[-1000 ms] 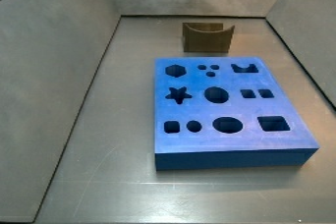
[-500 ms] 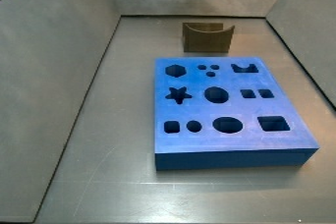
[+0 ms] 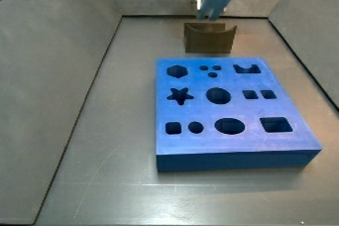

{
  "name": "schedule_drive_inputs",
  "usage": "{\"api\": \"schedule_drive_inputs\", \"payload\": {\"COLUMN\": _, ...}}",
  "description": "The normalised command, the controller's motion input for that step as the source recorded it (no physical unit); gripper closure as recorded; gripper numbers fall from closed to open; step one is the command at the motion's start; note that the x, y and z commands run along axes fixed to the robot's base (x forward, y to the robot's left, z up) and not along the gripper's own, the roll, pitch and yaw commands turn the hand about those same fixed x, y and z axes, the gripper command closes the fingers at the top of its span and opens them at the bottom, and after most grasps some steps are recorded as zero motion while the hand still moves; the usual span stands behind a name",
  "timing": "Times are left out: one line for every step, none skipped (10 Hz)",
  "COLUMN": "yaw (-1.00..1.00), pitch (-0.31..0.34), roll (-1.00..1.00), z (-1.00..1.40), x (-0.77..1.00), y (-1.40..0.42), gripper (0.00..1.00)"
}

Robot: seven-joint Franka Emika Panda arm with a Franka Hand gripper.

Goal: Pick up the square-circle object. Move up. Place the square-circle object on the fixture. Regrasp the square-circle object. Rotate the square-circle object. Move to above the board. Insert the square-circle object.
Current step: Place the square-circle object on the fixture.

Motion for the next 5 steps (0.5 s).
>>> {"api": "schedule_drive_inputs", "payload": {"yaw": -0.21, "pitch": 0.034, "roll": -0.21, "z": -0.98, "x": 0.18, "y": 0.13, "gripper": 1.0}}
{"api": "schedule_drive_inputs", "payload": {"yaw": -0.19, "pitch": 0.004, "roll": -0.17, "z": -0.75, "x": 0.15, "y": 0.11, "gripper": 1.0}}
{"api": "schedule_drive_inputs", "payload": {"yaw": -0.16, "pitch": -0.024, "roll": -0.14, "z": -0.47, "x": 0.11, "y": 0.08, "gripper": 1.0}}
{"api": "schedule_drive_inputs", "payload": {"yaw": -0.13, "pitch": -0.042, "roll": -0.12, "z": -0.28, "x": 0.1, "y": 0.06, "gripper": 1.0}}
{"api": "schedule_drive_inputs", "payload": {"yaw": 0.0, "pitch": 0.0, "roll": 0.0, "z": 0.0, "x": 0.0, "y": 0.0, "gripper": 0.0}}
